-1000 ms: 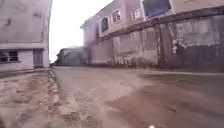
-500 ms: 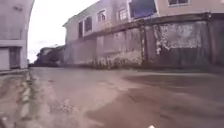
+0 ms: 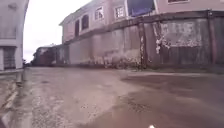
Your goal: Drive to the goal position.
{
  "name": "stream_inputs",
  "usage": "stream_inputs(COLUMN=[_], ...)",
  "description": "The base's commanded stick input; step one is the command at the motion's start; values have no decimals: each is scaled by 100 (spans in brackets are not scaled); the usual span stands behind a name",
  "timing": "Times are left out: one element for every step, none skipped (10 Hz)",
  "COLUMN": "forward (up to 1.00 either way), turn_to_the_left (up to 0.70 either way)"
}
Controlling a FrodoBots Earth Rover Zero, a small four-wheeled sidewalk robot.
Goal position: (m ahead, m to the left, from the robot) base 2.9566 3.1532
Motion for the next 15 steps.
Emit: stream_inputs(forward=[50,50,50,50,50,50,50,39,31,26,26,26,26,28,30], turn_to_the_left=[9,0,33,49,17,0,2,47,62,51,51,0,53,56,60])
